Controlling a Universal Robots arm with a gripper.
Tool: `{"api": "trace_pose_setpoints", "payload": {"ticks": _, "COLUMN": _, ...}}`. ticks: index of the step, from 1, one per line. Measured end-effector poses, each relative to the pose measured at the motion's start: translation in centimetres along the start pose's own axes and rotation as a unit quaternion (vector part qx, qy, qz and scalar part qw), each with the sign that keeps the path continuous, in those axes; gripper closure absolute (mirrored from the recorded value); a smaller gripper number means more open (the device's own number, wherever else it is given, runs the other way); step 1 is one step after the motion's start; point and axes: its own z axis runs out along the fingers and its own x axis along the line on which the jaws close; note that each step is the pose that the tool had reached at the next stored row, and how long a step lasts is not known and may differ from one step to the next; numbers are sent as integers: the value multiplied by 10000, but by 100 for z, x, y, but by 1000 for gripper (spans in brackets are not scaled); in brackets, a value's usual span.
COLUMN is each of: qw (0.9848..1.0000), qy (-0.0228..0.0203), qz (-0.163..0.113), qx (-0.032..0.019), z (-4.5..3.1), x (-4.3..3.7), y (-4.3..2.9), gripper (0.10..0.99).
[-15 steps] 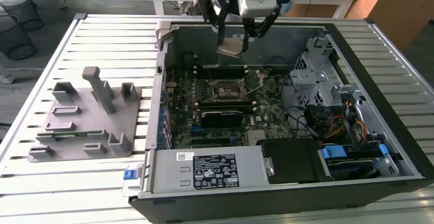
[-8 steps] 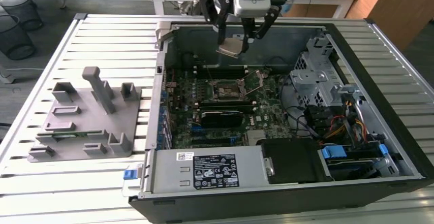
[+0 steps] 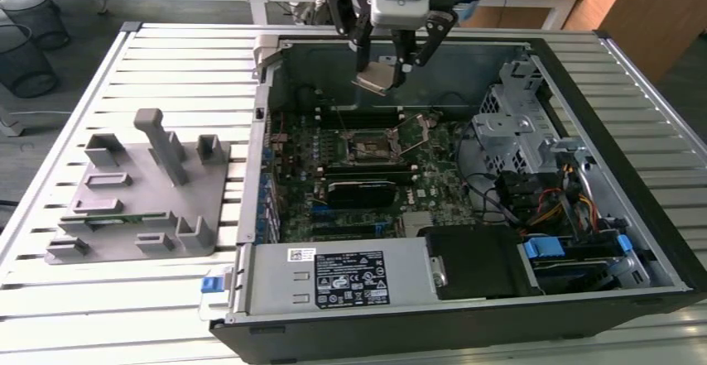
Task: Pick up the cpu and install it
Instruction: 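Place the cpu into insertion slot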
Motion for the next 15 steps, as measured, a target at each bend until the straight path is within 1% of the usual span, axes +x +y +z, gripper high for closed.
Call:
{"api": "trace_pose_setpoints", "payload": {"ticks": 4, "qw": 9996, "qy": -16, "qz": 279, "qx": -2, "z": 3, "x": 0, "y": 0, "gripper": 557}}
{"api": "trace_pose_setpoints", "payload": {"ticks": 7, "qw": 9988, "qy": -27, "qz": 479, "qx": -4, "z": 7, "x": 0, "y": 0, "gripper": 557}}
{"api": "trace_pose_setpoints", "payload": {"ticks": 12, "qw": 9968, "qy": -44, "qz": 804, "qx": -7, "z": 11, "x": 0, "y": 0, "gripper": 557}}
{"api": "trace_pose_setpoints", "payload": {"ticks": 15, "qw": 9954, "qy": -53, "qz": 954, "qx": -9, "z": 14, "x": 3, "y": 4, "gripper": 557}}
